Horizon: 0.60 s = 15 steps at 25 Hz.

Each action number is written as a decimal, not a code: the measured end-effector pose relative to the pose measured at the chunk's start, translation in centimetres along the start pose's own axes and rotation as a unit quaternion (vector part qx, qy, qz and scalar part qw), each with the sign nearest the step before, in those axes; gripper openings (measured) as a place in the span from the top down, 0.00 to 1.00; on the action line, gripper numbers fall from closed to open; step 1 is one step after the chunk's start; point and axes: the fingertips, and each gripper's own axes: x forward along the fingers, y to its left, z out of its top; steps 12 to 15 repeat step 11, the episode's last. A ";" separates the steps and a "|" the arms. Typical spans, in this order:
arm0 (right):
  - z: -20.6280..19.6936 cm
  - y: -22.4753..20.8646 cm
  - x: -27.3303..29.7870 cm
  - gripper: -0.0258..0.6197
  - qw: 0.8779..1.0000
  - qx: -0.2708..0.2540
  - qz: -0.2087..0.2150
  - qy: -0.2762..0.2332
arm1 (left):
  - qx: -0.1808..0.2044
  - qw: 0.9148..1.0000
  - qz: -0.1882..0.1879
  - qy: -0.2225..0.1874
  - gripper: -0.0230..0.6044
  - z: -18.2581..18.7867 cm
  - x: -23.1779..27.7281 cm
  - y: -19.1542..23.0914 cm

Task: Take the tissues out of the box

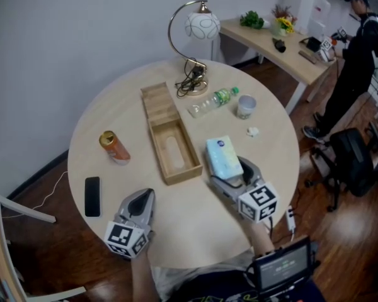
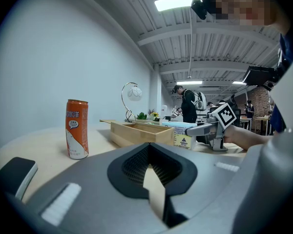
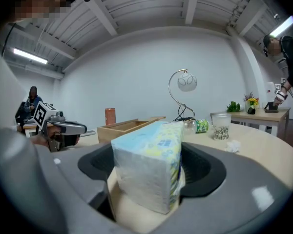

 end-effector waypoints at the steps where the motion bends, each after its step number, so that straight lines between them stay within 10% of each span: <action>1: 0.0 0.0 0.0 0.35 1.000 0.000 0.000 -0.001 | -0.001 1.000 0.001 0.000 0.96 0.0 0.0 0.0; 15: 0.9 2.2 3.1 0.35 0.999 -0.001 0.050 -0.004 | -0.002 0.999 0.053 0.008 0.96 0.6 -2.7 2.0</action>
